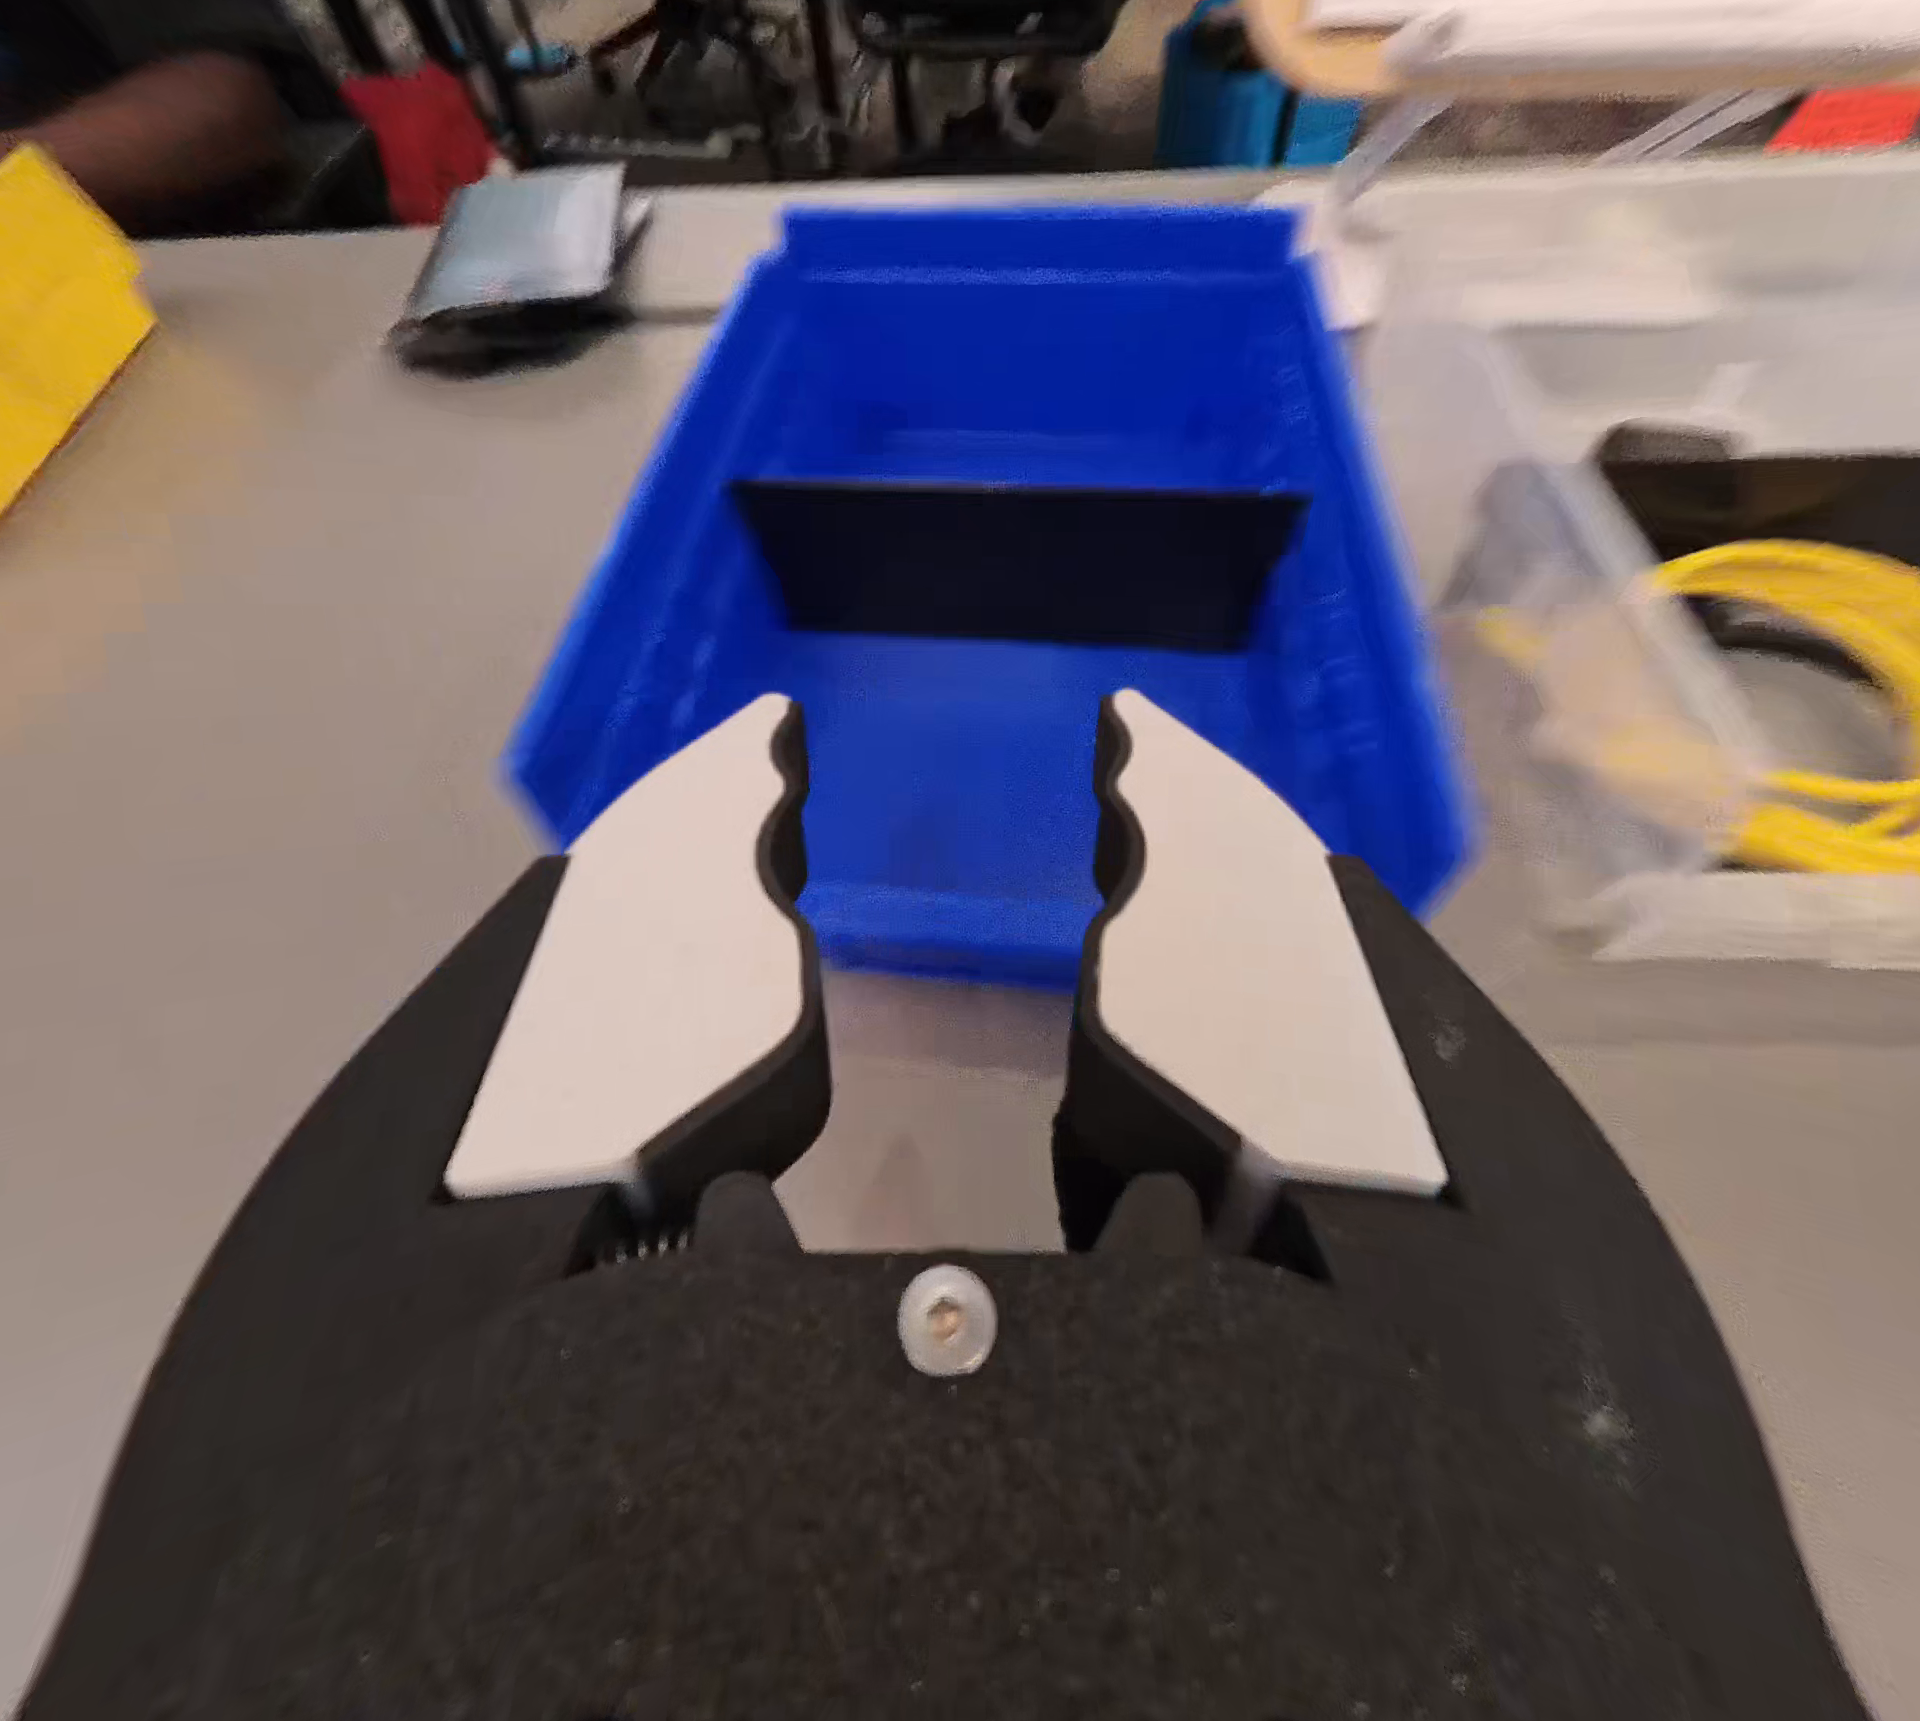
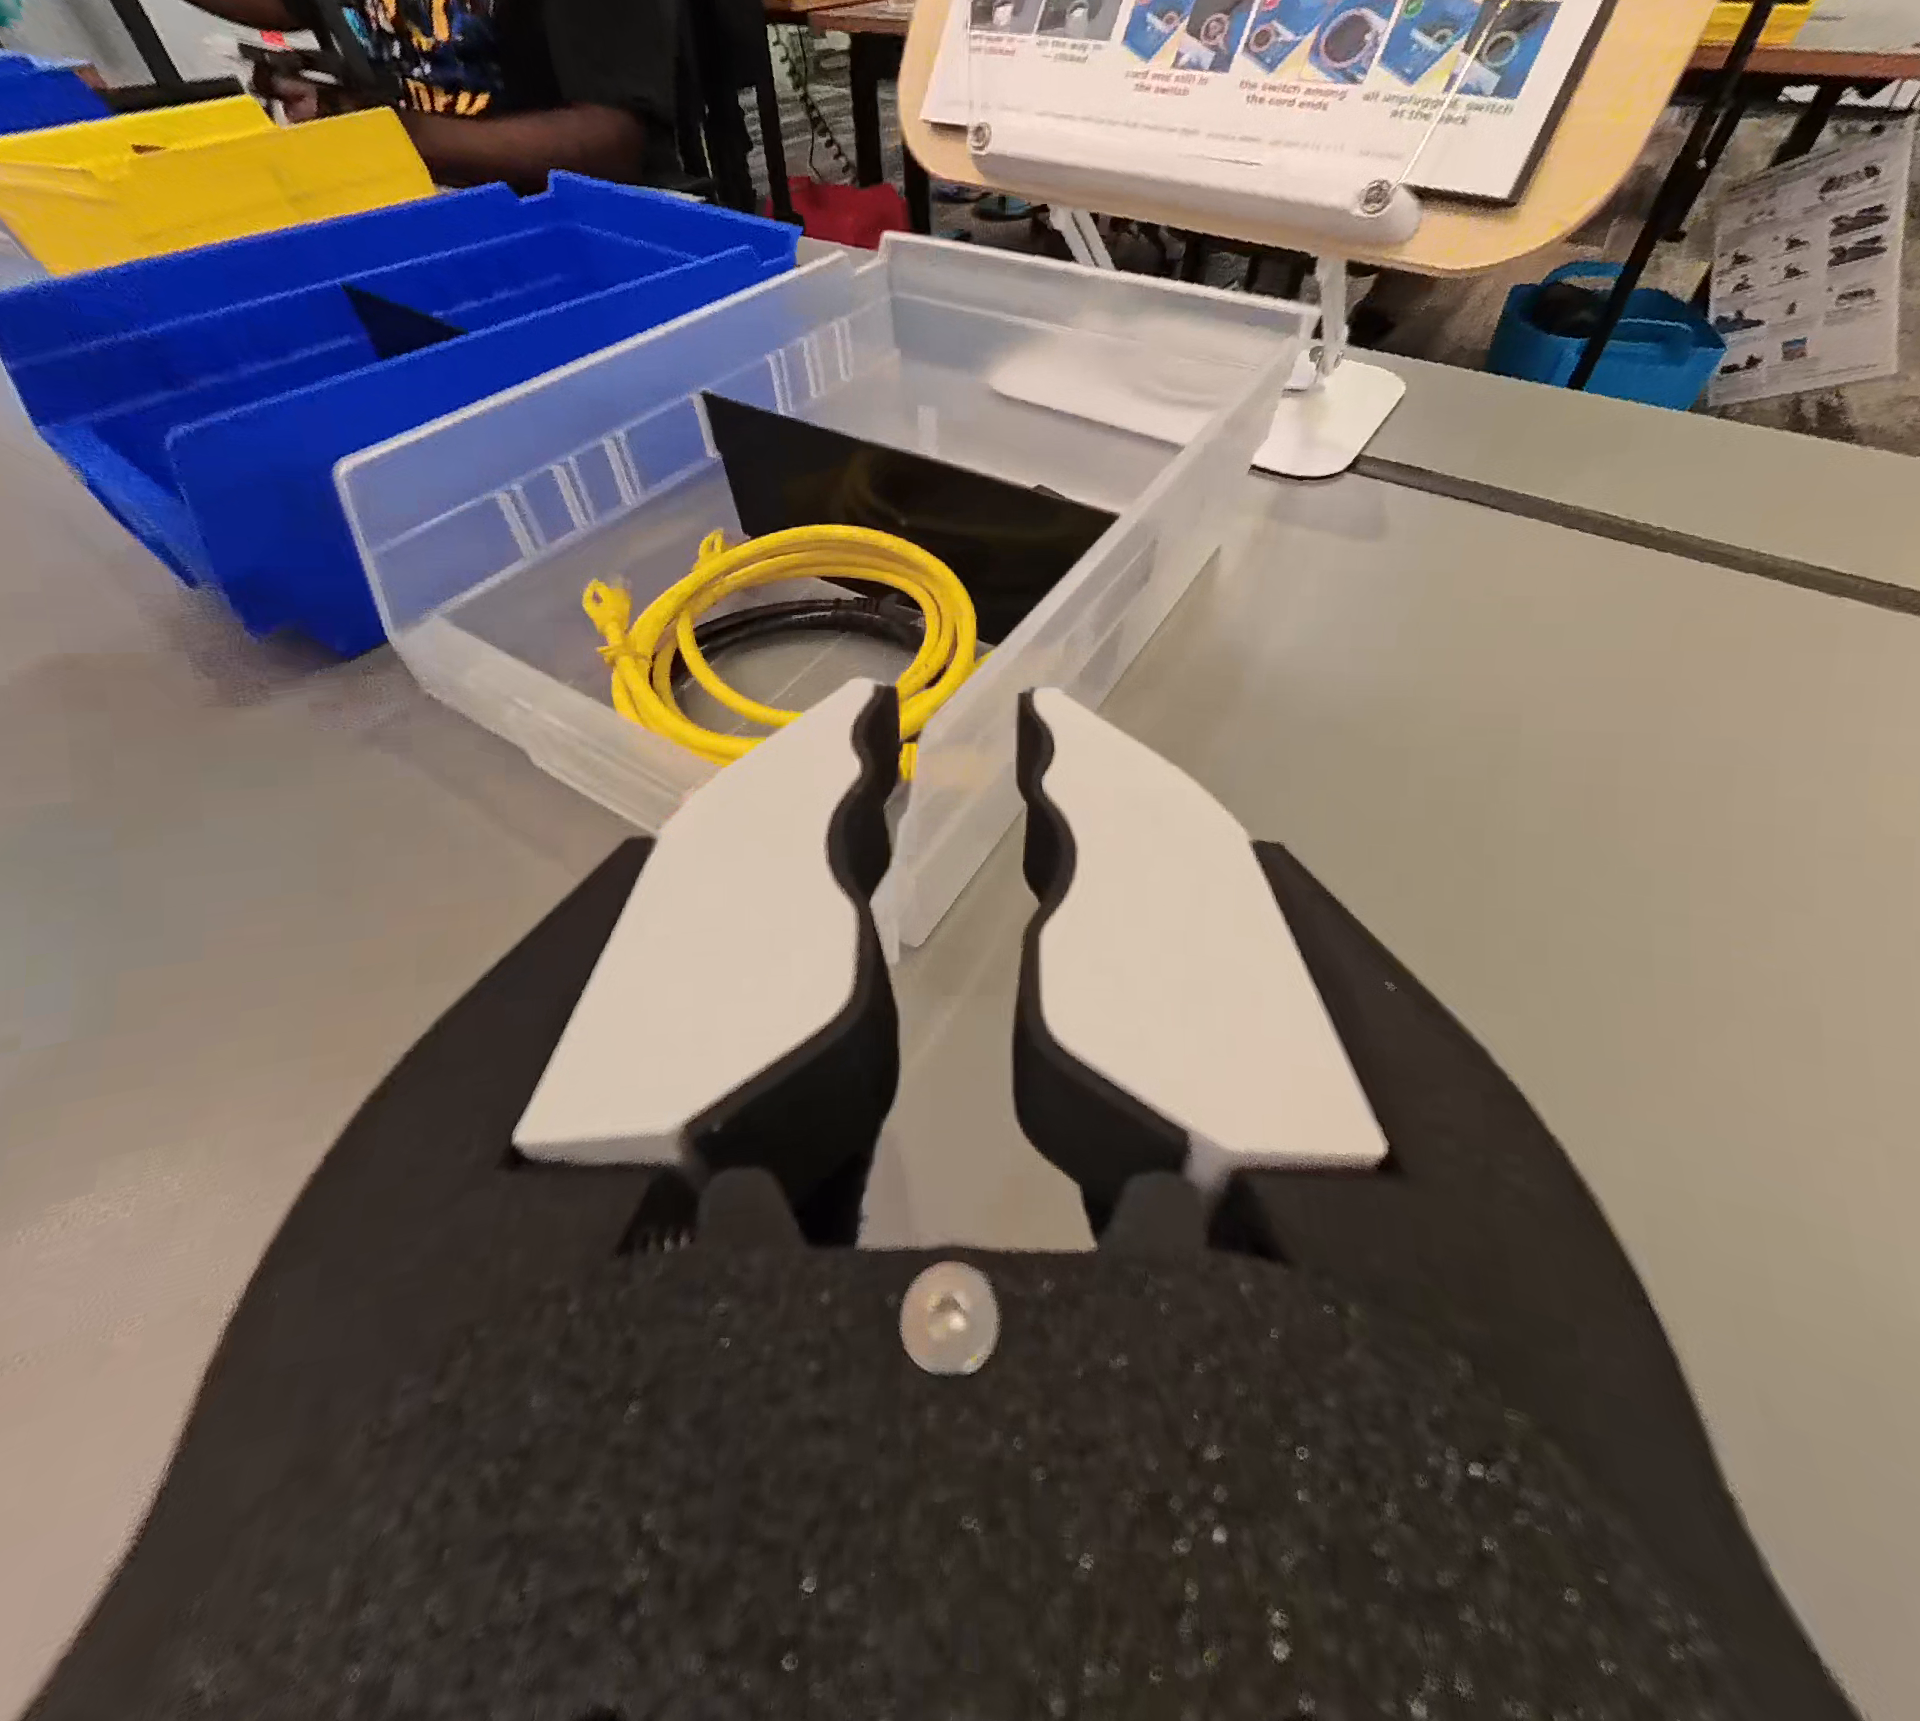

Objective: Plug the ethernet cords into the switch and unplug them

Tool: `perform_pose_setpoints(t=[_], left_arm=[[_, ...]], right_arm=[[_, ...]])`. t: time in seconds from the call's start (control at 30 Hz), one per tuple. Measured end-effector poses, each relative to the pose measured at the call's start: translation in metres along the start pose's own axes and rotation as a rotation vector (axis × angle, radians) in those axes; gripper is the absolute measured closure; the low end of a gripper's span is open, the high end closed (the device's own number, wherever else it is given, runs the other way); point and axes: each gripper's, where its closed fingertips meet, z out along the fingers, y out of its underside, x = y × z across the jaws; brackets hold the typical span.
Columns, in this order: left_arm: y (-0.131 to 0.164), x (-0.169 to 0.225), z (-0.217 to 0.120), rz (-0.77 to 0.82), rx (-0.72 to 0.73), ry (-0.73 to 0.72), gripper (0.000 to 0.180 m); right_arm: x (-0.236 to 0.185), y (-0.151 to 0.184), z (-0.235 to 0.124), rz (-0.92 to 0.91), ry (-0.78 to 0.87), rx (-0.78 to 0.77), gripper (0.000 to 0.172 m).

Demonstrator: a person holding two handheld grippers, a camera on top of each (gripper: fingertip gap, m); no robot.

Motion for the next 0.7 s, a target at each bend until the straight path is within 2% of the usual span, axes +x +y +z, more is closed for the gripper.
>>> perform_pose_setpoints(t=[0.13, 0.2, 0.3, 0.33, 0.4, 0.43, 0.5, 0.6, 0.63, 0.7], left_arm=[[0.041, -0.07, 0.012, -0.109, -0.097, 0.068, 0.123], [0.047, -0.082, 0.024, -0.152, -0.095, 0.127, 0.123], [0.049, -0.09, 0.052, -0.103, -0.115, 0.135, 0.123], [0.049, -0.092, 0.062, -0.076, -0.127, 0.121, 0.129], [0.056, -0.095, 0.074, -0.046, -0.168, 0.104, 0.174], [0.055, -0.094, 0.075, -0.079, -0.17, 0.113, 0.175], [0.058, -0.087, 0.07, -0.139, -0.168, 0.151, 0.177], [0.067, -0.085, 0.048, -0.153, -0.166, 0.051, 0.178], [0.072, -0.083, 0.037, -0.156, -0.173, 0.008, 0.178], [0.083, -0.078, 0.012, -0.12, -0.194, -0.084, 0.177]], right_arm=[[-0.016, -0.006, 0.002, -0.078, -0.023, -0.007, 0.151], [-0.026, -0.012, 0.003, -0.098, -0.04, -0.024, 0.151], [-0.055, -0.022, 0.006, -0.128, -0.11, -0.03, 0.151], [-0.066, -0.022, 0.008, -0.145, -0.13, -0.044, 0.151], [-0.094, -0.019, 0.013, -0.157, -0.187, -0.074, 0.151], [-0.111, -0.016, 0.016, -0.147, -0.225, -0.087, 0.151], [-0.146, -0.009, 0.026, -0.127, -0.291, -0.111, 0.149], [-0.194, 0.005, 0.052, -0.111, -0.32, -0.159, 0.136], [-0.21, 0.012, 0.062, -0.092, -0.336, -0.193, 0.129], [-0.237, 0.022, 0.082, -0.054, -0.335, -0.245, 0.103]])
